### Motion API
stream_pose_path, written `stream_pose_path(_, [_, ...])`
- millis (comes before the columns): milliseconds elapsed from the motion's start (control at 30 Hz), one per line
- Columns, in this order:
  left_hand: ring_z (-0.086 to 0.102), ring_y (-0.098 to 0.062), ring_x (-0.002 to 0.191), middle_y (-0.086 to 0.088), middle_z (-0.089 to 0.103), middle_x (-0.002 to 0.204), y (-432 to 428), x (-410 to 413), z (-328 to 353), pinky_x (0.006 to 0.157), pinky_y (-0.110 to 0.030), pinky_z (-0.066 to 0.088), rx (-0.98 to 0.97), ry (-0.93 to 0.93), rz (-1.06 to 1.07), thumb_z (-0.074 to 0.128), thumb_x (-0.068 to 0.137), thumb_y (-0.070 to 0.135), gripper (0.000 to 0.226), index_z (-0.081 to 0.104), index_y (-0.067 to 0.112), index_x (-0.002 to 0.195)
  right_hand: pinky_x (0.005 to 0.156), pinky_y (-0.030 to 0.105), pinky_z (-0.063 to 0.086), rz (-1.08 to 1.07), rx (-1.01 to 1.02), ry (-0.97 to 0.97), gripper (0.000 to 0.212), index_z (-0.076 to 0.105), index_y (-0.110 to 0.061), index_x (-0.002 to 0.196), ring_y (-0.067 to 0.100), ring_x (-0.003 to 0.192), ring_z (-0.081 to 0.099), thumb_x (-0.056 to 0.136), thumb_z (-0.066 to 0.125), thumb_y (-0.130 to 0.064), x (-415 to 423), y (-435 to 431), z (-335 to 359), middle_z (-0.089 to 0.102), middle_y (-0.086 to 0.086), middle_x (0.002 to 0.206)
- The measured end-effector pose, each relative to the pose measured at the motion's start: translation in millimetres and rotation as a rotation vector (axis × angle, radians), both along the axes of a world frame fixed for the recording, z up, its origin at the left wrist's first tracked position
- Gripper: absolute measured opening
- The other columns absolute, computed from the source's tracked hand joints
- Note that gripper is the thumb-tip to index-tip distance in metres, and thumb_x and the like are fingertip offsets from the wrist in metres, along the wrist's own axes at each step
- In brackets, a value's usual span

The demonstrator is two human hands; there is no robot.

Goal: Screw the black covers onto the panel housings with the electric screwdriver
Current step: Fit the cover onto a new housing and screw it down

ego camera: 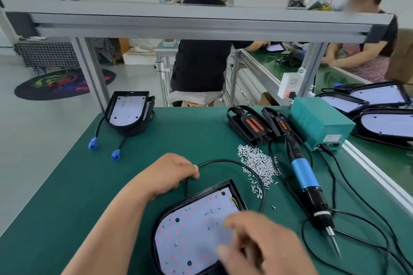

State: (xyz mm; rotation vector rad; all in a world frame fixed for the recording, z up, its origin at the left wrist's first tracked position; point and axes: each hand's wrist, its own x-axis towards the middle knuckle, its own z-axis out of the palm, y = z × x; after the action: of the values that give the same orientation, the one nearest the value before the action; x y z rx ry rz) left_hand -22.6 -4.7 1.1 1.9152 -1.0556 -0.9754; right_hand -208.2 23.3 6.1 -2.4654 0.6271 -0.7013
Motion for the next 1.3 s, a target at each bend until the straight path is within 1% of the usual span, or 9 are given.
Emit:
stream_pose_path(67, [0.023, -0.015, 0.051, 0.002, 0.029, 0.061, 0, 0, 0, 0.050, -0.027, 0.015, 0.001, -0.001, -0.014, 0.070, 0.093, 0.031, 0.022, 0.079, 0.011, 0.091, 0.058, 0.021, 0.050, -0.088, 0.021, -0.010, 0.027, 0.067, -0.050, 0.114, 0.009, 0.056, 0.056, 0.089, 0.065, -0.060, -101, -45, 22, 0.064, -0.017, 0.095])
stream_pose_path(200, [0.025, -0.015, 0.054, 0.004, 0.029, 0.065, 3, -3, 7, 0.048, -0.027, 0.018, 0.011, -0.022, -0.078, 0.069, 0.090, 0.052, 0.041, 0.072, 0.011, 0.089, 0.072, 0.026, 0.049, -0.137, 0.079, 0.125, 0.036, 0.071, -0.033, 0.093, 0.015, 0.078, 0.062, 0.097, 0.055, -0.064, -112, -82, 18, 0.062, -0.014, 0.107])
stream_pose_path(300, [0.034, -0.008, 0.055, 0.011, 0.038, 0.065, 9, -5, 18, 0.049, -0.022, 0.027, -0.016, -0.035, -0.176, 0.069, 0.074, 0.075, 0.056, 0.068, 0.025, 0.100, 0.075, 0.019, 0.046, -0.213, 0.166, 0.024, 0.025, 0.072, -0.023, 0.081, 0.014, 0.088, 0.065, 0.097, 0.068, -0.042, -123, -102, 5, 0.067, -0.011, 0.099])
stream_pose_path(500, [0.042, -0.009, 0.063, 0.008, 0.048, 0.066, 16, -10, 31, 0.058, -0.019, 0.035, -0.020, 0.000, -0.478, 0.087, 0.072, 0.053, 0.039, 0.080, 0.027, 0.100, 0.087, 0.001, 0.041, -0.391, 0.122, 0.045, 0.027, 0.082, -0.030, 0.087, -0.006, 0.103, 0.064, 0.082, 0.086, -0.004, -157, -103, -10, 0.074, -0.022, 0.106])
stream_pose_path(733, [0.040, -0.013, 0.068, 0.005, 0.051, 0.068, 8, -17, 23, 0.065, -0.031, 0.031, -0.019, -0.170, -0.435, 0.077, 0.076, 0.054, 0.036, 0.077, 0.018, 0.078, 0.100, 0.004, 0.035, -0.120, 0.124, 0.362, 0.032, 0.050, -0.061, 0.124, -0.014, 0.115, 0.051, 0.096, 0.065, -0.062, -154, -79, -12, 0.054, -0.040, 0.118])
stream_pose_path(900, [0.036, -0.012, 0.064, 0.007, 0.046, 0.064, 7, -21, 19, 0.061, -0.028, 0.029, -0.047, -0.131, -0.417, 0.077, 0.079, 0.056, 0.040, 0.077, 0.017, 0.076, 0.069, 0.011, 0.047, -0.212, 0.156, 0.018, 0.015, 0.069, -0.052, 0.098, 0.000, 0.076, 0.065, 0.095, 0.071, -0.038, -146, -106, 15, 0.072, -0.024, 0.089])
stream_pose_path(1033, [0.042, -0.011, 0.064, 0.008, 0.051, 0.065, 1, -32, 13, 0.062, -0.027, 0.035, -0.064, -0.115, -0.395, 0.077, 0.082, 0.056, 0.041, 0.076, 0.014, 0.080, 0.068, 0.012, 0.046, -0.329, -0.053, -0.061, 0.004, 0.067, -0.041, 0.099, -0.002, 0.082, 0.063, 0.096, 0.065, -0.042, -96, -184, 38, 0.068, -0.020, 0.090])
stream_pose_path(1167, [0.058, -0.006, 0.069, -0.002, 0.075, 0.079, -1, -38, 13, 0.067, -0.027, 0.047, -0.091, -0.081, -0.354, 0.078, 0.077, 0.060, 0.034, 0.083, 0.029, 0.090, 0.084, 0.036, 0.051, -0.399, -0.243, 0.200, 0.025, 0.067, -0.025, 0.108, 0.016, 0.096, 0.059, 0.098, 0.060, -0.047, -31, -269, 42, 0.061, -0.004, 0.105])
stream_pose_path(1300, [0.049, -0.005, 0.062, 0.010, 0.064, 0.069, -1, -37, 9, 0.058, -0.020, 0.040, -0.114, -0.071, -0.356, 0.076, 0.083, 0.063, 0.036, 0.082, 0.029, 0.090, 0.082, 0.043, 0.052, -0.537, -0.302, 0.461, 0.033, 0.061, -0.013, 0.101, 0.035, 0.102, 0.058, 0.100, 0.057, -0.046, -13, -325, 37, 0.063, 0.010, 0.102])
